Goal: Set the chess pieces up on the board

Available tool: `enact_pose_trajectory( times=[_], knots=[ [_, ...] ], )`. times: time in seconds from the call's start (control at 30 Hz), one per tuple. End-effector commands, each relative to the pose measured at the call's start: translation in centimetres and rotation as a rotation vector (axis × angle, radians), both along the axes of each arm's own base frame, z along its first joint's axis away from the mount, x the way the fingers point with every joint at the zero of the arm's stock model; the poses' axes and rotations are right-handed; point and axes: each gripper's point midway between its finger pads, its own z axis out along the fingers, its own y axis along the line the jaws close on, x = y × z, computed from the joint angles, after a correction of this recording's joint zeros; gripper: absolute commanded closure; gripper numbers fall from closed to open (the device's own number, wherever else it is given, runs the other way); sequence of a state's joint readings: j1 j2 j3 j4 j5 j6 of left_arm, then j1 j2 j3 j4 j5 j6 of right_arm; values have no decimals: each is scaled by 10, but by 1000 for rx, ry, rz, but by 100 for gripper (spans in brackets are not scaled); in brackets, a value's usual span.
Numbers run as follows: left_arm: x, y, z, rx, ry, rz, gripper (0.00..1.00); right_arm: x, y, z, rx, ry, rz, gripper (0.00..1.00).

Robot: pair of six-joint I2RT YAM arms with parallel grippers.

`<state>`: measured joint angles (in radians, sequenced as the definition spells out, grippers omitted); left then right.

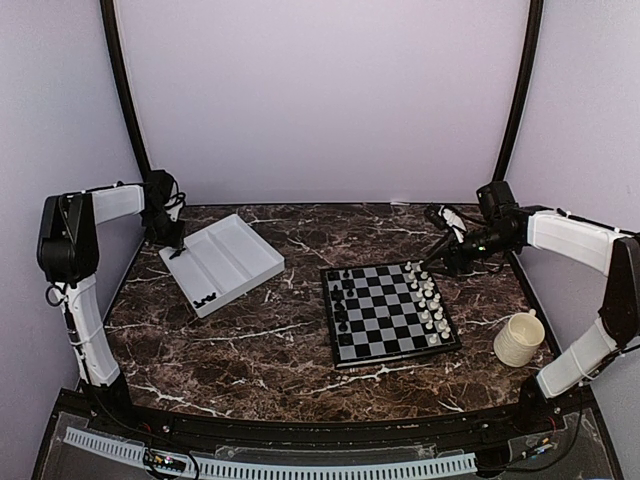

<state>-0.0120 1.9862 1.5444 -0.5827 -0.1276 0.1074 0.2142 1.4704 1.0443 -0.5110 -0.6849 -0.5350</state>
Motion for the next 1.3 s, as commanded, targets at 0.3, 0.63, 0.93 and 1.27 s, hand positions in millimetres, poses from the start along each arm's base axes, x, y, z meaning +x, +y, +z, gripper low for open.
enact_pose_trajectory(
  times=[0.3,0.63,0.93,1.27],
  knots=[
    [5,2,-20,-1,51,-27,56,-2,4,17,20,-38,36,46],
    [11,32,-40,27,69,26,48,-3,4,17,20,-38,36,46],
    [14,17,-57,-93,70,-62,47,-3,4,15,18,-35,37,46],
    [-15,-17,-65,-233,141,-89,66,-4,6,11,17,-21,49,47]
  ],
)
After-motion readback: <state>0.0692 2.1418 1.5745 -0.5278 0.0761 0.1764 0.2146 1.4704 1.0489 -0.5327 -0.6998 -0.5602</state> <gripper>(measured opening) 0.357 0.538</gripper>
